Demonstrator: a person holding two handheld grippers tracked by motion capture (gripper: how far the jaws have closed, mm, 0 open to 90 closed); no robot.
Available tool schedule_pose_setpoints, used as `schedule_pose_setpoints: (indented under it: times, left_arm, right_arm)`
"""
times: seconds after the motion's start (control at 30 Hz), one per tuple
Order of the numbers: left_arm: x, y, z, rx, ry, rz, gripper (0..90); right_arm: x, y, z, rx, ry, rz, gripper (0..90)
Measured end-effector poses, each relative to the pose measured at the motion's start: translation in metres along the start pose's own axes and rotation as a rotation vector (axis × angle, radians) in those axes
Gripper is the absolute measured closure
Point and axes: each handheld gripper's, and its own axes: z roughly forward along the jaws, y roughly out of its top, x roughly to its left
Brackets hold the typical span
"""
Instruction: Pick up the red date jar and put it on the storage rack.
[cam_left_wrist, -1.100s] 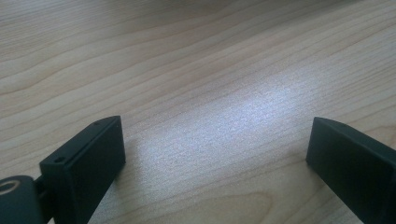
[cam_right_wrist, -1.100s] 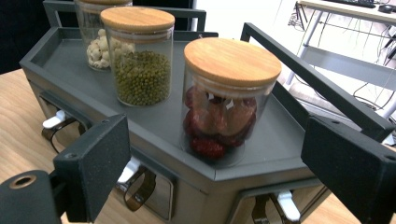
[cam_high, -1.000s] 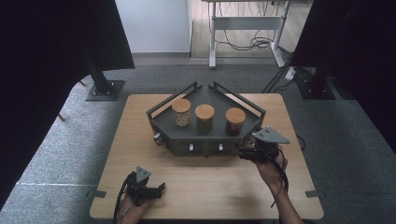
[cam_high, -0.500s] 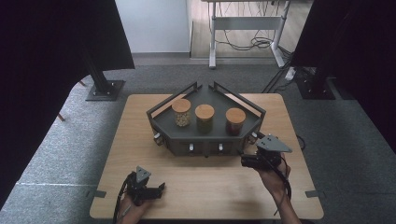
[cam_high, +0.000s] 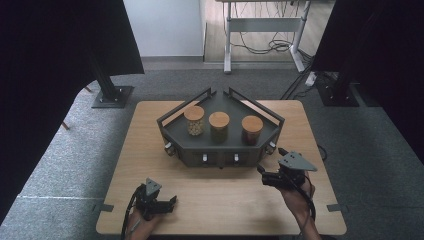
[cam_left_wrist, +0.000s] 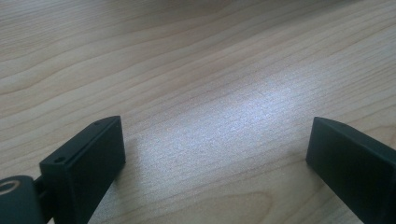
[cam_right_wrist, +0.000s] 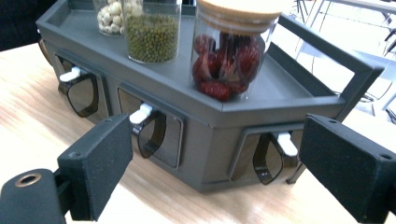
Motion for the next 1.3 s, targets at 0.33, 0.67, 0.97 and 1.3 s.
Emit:
schedule_pose_setpoints:
  times: [0.33, 0.67, 0.97, 1.3]
  left_arm:
    - [0.000, 0.000, 0.000, 0.000, 0.000, 0.000, 4.3]
    - [0.000, 0.000, 0.000, 0.000, 0.000, -0.001, 4.3]
    - [0.000, 0.000, 0.000, 0.000, 0.000, -0.001, 4.3]
    - [0.000, 0.000, 0.000, 0.000, 0.001, -0.001, 4.2]
  right_arm:
    - [0.002, -0.014, -0.005, 0.024, -0.007, 0.008, 9.4]
    - [0.005, -0.023, -0.006, 0.048, -0.009, 0.004, 9.8]
    - [0.007, -0.032, -0.006, 0.069, -0.013, 0.007, 9.8]
    - [0.009, -0.042, -0.006, 0.104, -0.031, 0.009, 9.8]
